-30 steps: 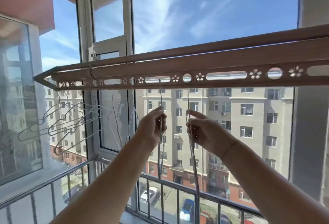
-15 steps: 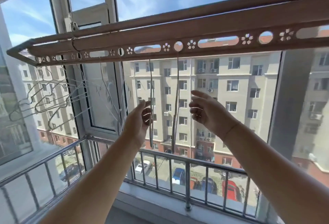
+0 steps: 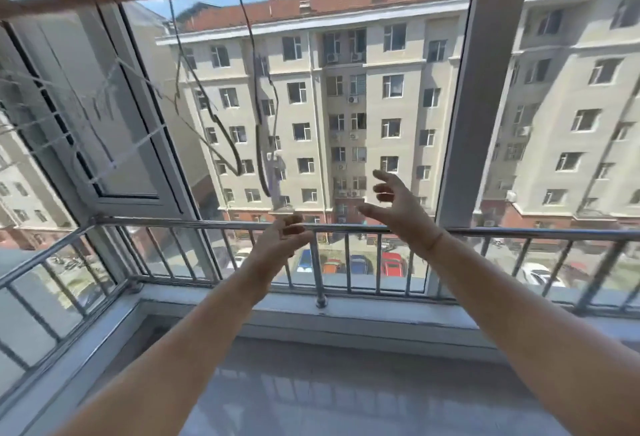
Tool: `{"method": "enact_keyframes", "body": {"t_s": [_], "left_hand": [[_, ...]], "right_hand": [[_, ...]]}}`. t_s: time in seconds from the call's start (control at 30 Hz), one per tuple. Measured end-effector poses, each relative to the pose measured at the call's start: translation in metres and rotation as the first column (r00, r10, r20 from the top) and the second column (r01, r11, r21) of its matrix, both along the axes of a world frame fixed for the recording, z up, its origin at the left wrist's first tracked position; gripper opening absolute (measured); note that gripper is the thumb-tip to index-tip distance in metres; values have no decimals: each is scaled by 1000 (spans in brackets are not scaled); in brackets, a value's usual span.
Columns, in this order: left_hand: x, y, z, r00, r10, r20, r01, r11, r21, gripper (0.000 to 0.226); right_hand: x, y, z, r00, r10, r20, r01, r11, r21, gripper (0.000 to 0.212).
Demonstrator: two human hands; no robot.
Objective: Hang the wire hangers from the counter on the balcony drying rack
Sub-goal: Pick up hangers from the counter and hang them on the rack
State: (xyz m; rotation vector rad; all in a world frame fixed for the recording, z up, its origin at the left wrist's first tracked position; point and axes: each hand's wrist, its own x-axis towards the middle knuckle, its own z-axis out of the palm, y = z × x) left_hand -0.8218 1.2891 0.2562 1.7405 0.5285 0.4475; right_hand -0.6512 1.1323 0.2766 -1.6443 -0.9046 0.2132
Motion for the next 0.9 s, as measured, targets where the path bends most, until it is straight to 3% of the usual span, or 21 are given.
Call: {"method": "enact_keyframes", "body": {"t_s": [0.2,0.4,0.7,0.9], "left_hand": [[58,-82,-28,948,-304,-88,313,944,107,53],[131,-190,-44,876,-464,-128,480,865,149,65],[228,-397,-71,738,-664,-118,674,730,109,61],[280,-524,-85,642,-759,-108,766,639,68,56]], "right_hand": [[39,-92,-41,986,-166,13,166,982,-94,77],[73,-232,-70,929,-369,-4,365,921,-140,82],[114,-464,-103,785,-618,-28,593,765,-253,87],[118,-606,-110,617,-785,-51,751,607,-259,84]]}}
